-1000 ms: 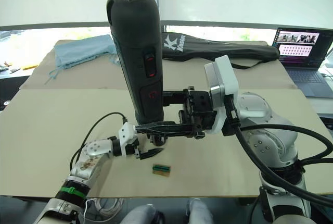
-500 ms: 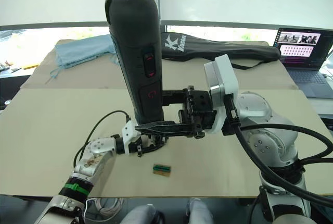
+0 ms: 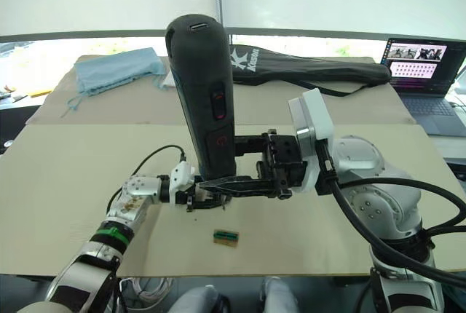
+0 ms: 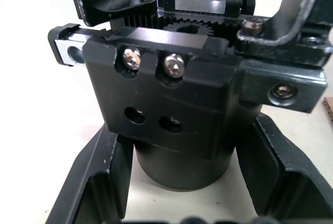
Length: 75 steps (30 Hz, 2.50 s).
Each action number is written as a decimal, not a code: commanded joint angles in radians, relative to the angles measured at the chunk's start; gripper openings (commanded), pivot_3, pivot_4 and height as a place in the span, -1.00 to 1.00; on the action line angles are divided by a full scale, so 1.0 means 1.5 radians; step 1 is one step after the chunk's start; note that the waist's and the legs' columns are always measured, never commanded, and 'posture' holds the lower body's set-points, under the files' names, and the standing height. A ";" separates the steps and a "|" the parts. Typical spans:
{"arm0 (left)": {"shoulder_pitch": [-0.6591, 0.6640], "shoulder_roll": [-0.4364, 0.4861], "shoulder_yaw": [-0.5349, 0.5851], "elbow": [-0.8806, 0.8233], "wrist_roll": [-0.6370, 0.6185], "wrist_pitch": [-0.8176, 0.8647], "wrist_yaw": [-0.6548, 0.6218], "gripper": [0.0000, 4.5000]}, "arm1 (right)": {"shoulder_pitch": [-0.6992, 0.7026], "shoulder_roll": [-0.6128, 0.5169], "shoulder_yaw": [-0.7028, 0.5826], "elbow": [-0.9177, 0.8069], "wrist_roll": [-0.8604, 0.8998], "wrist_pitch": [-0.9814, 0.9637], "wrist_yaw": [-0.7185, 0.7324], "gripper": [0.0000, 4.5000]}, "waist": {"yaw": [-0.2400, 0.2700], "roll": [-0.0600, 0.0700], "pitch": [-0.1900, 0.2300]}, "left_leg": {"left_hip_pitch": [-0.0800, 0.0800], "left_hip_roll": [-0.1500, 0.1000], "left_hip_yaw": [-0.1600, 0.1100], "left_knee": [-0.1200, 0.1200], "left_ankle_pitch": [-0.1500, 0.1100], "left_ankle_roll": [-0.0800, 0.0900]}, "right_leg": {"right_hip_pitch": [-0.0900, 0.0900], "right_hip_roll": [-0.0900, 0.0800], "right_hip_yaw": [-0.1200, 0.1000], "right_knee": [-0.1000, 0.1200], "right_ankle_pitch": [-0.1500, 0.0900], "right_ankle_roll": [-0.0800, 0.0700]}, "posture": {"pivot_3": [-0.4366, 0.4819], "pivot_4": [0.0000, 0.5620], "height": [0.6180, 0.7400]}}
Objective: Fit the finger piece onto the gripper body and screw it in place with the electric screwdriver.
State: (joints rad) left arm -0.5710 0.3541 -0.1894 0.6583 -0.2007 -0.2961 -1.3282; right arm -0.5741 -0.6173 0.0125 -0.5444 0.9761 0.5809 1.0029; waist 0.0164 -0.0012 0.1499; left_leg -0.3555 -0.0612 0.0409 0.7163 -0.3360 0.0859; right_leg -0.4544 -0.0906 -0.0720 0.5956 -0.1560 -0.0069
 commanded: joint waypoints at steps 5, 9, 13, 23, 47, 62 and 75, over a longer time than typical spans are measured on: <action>-0.003 -0.007 -0.006 0.074 0.035 -0.030 0.008 0.03 | -0.002 -0.005 -0.033 -0.028 0.020 -0.011 0.002 -0.14 | 0.001 0.000 0.000 | 0.000 0.000 0.000 0.001 0.000 0.000 | 0.001 0.000 0.000 0.000 0.000 0.000 | -0.05 -0.47 1.00; 0.006 -0.011 0.006 0.061 0.030 -0.029 0.026 0.66 | -0.002 -0.005 -0.033 -0.028 0.020 -0.011 0.002 -0.14 | 0.002 0.000 0.000 | 0.001 0.000 0.000 0.001 0.000 0.000 | 0.001 0.000 0.000 0.000 0.000 0.000 | -0.05 -0.47 1.00; 0.028 -0.003 0.007 0.028 0.026 -0.013 0.031 0.99 | -0.004 -0.005 -0.033 -0.027 0.020 -0.011 0.003 -0.14 | 0.001 0.000 0.000 | 0.001 0.000 0.000 0.001 0.000 0.001 | 0.001 0.000 0.001 0.001 0.000 0.000 | -0.05 -0.47 1.00; 0.127 0.020 0.028 -0.174 -0.004 0.097 0.096 0.99 | -0.008 -0.006 -0.032 -0.019 0.021 -0.010 0.010 -0.14 | -0.005 0.000 0.000 | 0.000 0.001 0.000 0.000 0.000 0.001 | 0.000 0.000 0.001 0.000 0.000 0.000 | -0.05 -0.47 1.00; 0.191 -0.012 -0.007 -0.296 0.048 0.153 0.246 0.99 | -0.014 0.000 -0.027 -0.019 0.021 -0.007 0.012 -0.14 | 0.007 0.000 0.000 | 0.000 0.000 0.000 0.000 0.000 0.001 | 0.000 0.000 0.001 0.000 0.000 0.000 | -0.05 -0.47 1.00; 0.181 0.002 -0.006 -0.259 0.043 0.142 0.232 0.02 | -0.063 0.013 -0.017 0.008 0.023 0.008 -0.005 -0.14 | 0.004 0.000 0.000 | 0.000 0.001 0.000 0.000 0.000 0.001 | 0.000 0.000 0.001 0.000 0.000 0.000 | -0.05 -0.47 1.00; 0.181 0.004 -0.012 -0.253 0.048 0.145 0.230 0.02 | -0.161 0.099 0.036 0.080 -0.024 0.021 -0.041 -0.14 | 0.003 0.000 0.000 | 0.001 0.000 0.000 0.000 0.000 0.000 | 0.000 0.000 0.001 0.001 0.000 0.000 | -0.05 -0.47 1.00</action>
State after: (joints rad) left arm -0.3109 0.3530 -0.1859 0.2367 -0.1546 -0.0901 -0.9874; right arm -0.7836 -0.4778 0.0754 -0.4203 0.9543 0.6247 0.9482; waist 0.0206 -0.0010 0.1494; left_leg -0.3547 -0.0606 0.0408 0.7168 -0.3365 0.0867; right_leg -0.4542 -0.0909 -0.0710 0.5967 -0.1558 -0.0069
